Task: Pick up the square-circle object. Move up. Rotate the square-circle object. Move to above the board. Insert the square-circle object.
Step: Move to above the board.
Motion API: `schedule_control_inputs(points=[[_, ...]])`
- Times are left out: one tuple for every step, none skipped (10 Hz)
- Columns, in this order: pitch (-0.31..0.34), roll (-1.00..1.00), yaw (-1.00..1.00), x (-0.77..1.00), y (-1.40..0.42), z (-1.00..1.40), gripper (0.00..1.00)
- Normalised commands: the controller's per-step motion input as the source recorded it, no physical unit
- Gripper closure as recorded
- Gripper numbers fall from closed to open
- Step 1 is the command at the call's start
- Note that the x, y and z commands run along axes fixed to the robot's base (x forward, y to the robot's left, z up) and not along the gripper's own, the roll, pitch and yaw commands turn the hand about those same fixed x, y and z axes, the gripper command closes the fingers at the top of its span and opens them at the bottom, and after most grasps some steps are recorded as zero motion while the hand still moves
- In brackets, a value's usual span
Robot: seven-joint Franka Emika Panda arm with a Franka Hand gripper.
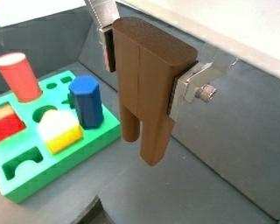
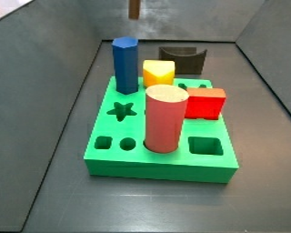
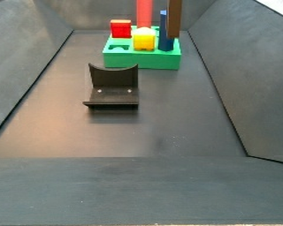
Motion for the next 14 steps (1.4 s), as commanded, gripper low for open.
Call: schedule_control_inputs(points=[[0.086,-0.07,0.03,0.03,-0.02,0.5,1.0],[0.082,-0.07,0.03,0.03,-0.01,0.34,1.0],[-0.009,0.05,1.0,0.08,-1.0,0.05,1.0],[-0.01,0.06,1.0,0.08,-1.0,0.02,1.0],[-0.012,0.06,1.0,0.08,-1.0,0.02,1.0],[-0.009,0.06,1.0,0.08,-1.0,0.02,1.0],[-0.006,0.06,1.0,0.08,-1.0,0.02,1.0],[0.0,0.07,1.0,0.09,-1.0,0.02,1.0],[0.005,0.07,1.0,0.11,-1.0,0.02,1.0],[0.009,0.07,1.0,0.12,-1.0,0.02,1.0],[0.015,0.08,1.0,0.14,-1.0,0.02,1.0],[0.021,0.08,1.0,0.17,-1.0,0.02,1.0],[0.027,0.09,1.0,0.15,-0.75,0.01,1.0],[0.031,0.1,1.0,0.14,-0.56,0.0,1.0]])
